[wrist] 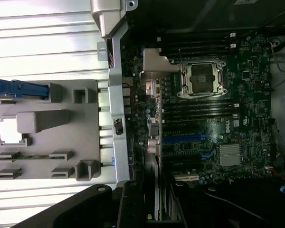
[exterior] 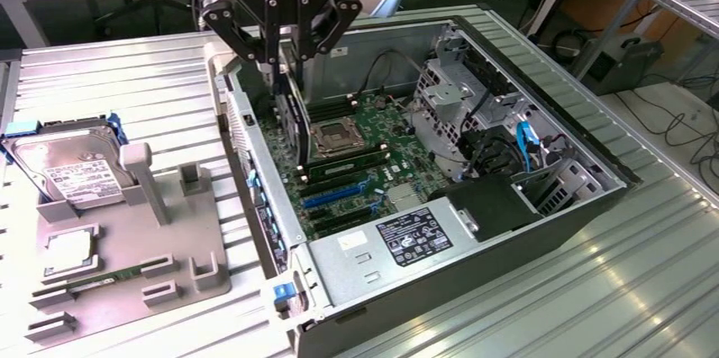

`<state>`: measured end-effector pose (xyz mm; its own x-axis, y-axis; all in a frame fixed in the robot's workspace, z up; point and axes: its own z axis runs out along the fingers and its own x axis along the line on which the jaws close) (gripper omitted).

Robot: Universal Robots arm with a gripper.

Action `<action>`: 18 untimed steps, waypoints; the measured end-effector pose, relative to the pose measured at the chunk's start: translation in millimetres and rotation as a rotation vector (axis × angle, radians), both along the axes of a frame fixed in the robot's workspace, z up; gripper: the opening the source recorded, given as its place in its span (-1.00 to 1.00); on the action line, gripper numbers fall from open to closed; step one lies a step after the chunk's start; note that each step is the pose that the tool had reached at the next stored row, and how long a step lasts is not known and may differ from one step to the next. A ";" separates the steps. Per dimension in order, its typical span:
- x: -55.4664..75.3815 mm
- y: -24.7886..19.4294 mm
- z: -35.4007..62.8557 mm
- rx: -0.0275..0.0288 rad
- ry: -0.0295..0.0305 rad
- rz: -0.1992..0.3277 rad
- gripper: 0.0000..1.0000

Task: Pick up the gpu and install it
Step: 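Pick up the gpu and move the gpu toward the slot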

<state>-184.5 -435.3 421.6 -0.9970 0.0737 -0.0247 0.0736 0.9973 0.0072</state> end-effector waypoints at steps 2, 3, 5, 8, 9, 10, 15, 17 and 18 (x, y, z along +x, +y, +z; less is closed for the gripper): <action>1.0 0.0 -0.4 -0.0008 0.0000 0.000 -0.48; 1.5 0.0 -0.5 -0.0012 0.0000 0.000 -0.48; 3.3 0.0 -1.0 -0.0024 0.0000 0.000 -0.48; 5.1 0.0 -1.6 -0.0037 0.0000 0.000 -0.48; 5.6 0.0 -1.8 -0.0041 -0.0001 0.000 -0.48; 6.2 0.0 -2.0 -0.0044 -0.0001 0.000 -0.48; 8.8 0.0 -2.9 -0.0061 0.0000 0.000 -0.48; 9.8 0.0 -3.3 -0.0067 0.0000 0.000 -0.48; 10.4 0.0 -3.5 -0.0070 0.0000 0.000 -0.48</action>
